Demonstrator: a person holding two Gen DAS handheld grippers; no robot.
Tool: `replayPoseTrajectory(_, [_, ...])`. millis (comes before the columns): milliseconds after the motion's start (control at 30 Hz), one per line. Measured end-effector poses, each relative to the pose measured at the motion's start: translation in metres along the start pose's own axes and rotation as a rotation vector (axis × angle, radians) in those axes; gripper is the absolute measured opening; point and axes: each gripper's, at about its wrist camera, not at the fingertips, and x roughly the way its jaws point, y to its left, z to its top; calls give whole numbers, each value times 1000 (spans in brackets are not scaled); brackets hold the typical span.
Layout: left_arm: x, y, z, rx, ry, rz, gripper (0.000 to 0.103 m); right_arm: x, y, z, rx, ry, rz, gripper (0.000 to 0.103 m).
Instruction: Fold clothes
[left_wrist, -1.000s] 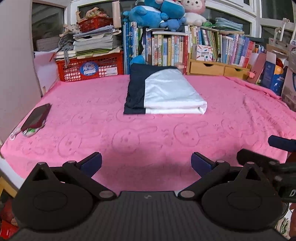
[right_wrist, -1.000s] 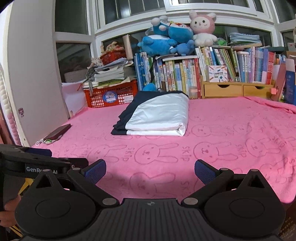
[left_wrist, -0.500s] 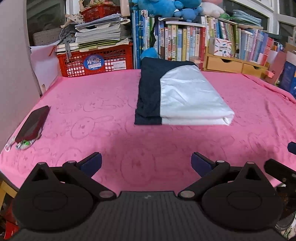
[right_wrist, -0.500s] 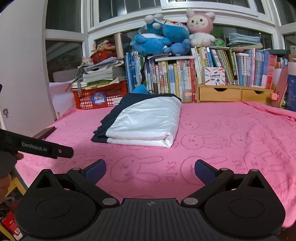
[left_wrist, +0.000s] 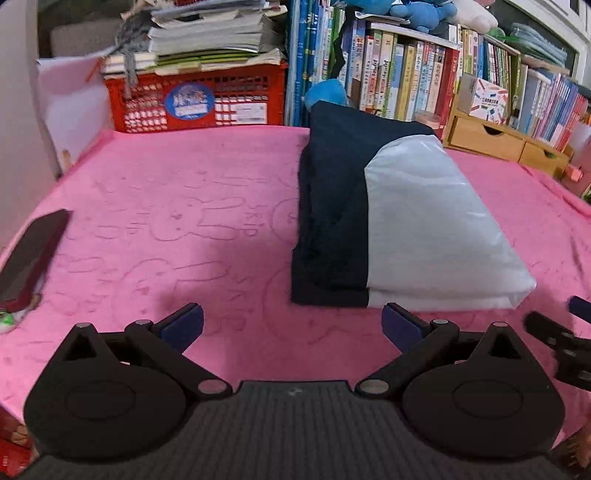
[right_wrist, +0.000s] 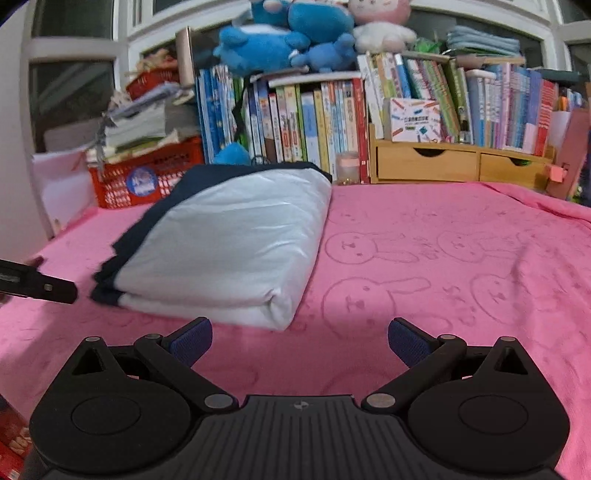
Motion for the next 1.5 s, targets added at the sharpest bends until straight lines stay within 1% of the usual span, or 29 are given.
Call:
replayPoseTrajectory(67, [7, 1, 3, -12, 8, -18, 103, 18, 2, 5, -18, 14, -16, 97])
replayPoseTrajectory(133, [13, 1, 5, -16, 13, -22, 103, 36, 3, 10, -36, 29, -32, 86])
replayPoseTrajectory(167, [16, 1, 6, -17, 16, -24, 103, 44, 5, 12, -51, 48, -32, 77])
replayPoseTrajectory(200, [19, 1, 6, -19, 17, -24, 103, 51, 7, 14, -64, 63, -30, 76])
replayPoseTrajectory(300, [26, 3, 7, -29, 24, -17, 103, 61, 10, 22, -85, 49, -22, 75])
replayPoseTrajectory(333, [29, 4, 8, -34, 27, -14, 103, 66, 10, 24, -90, 68, -22, 75])
replayPoseTrajectory(367, [31, 5, 8, -42, 32, -14, 103, 69, 10, 27, -76, 82, -9, 68])
replayPoseTrajectory(400, [33, 6, 8, -51, 37, -14, 103, 70, 10, 29, -67, 82, 8, 41])
replayPoseTrajectory(467, [35, 9, 9, -62, 46, -17, 103, 71, 11, 34, -54, 81, 35, 25])
replayPoseTrajectory(500, [34, 11, 9, -67, 48, -15, 103, 68, 16, 34, -88, 63, 0, 19])
replayPoseTrajectory(533, [33, 13, 8, -71, 50, -13, 103, 64, 19, 33, -124, 40, -32, 18])
replayPoseTrajectory(567, [31, 15, 9, -75, 48, -14, 103, 59, 20, 32, -144, 20, -52, 17])
replayPoseTrajectory(700, [13, 21, 10, -90, 9, -34, 103, 36, 10, 32, -128, -18, -56, 16])
replayPoseTrajectory(800, [0, 18, 13, -80, -22, -56, 103, 9, 2, 34, -155, -81, -103, 16])
replayPoseTrajectory(833, [-3, 16, 13, -74, -29, -67, 103, 0, -3, 35, -165, -87, -116, 16])
replayPoseTrajectory(967, [-17, 3, 11, -42, -55, -121, 103, -32, -21, 24, -155, -43, -108, 16])
replayPoseTrajectory(1033, [-20, -7, 9, -18, -57, -151, 103, -48, -28, 8, -152, -3, -81, 17])
replayPoseTrajectory(1133, [-19, -25, 7, 25, -46, -189, 103, -59, -29, -17, -159, 59, -15, 19])
replayPoseTrajectory(1167, [-18, -32, 6, 44, -39, -202, 103, -63, -29, -25, -160, 76, 8, 22])
replayPoseTrajectory(1233, [-16, -47, 2, 101, -29, -222, 103, -75, -35, -28, -120, 64, 58, 29])
replayPoseTrajectory(1267, [-14, -53, 0, 131, -27, -230, 103, -81, -38, -29, -100, 57, 84, 38])
replayPoseTrajectory(1300, [-11, -58, -3, 161, -24, -208, 103, -88, -41, -30, -79, 50, 112, 50])
replayPoseTrajectory(1367, [-3, -66, -9, 222, -17, -166, 103, -105, -49, -27, -32, 10, 202, 62])
replayPoseTrajectory(1400, [5, -67, -12, 238, -1, -122, 103, -114, -52, -26, -17, -22, 235, 65])
replayPoseTrajectory(1433, [14, -63, -15, 238, 23, -99, 103, -119, -54, -23, -11, -48, 249, 66])
replayPoseTrajectory(1467, [22, -60, -18, 238, 46, -77, 103, -122, -55, -21, -7, -70, 241, 70])
replayPoseTrajectory(1500, [25, -52, -18, 189, 71, -98, 103, -124, -55, -19, -3, -89, 233, 72])
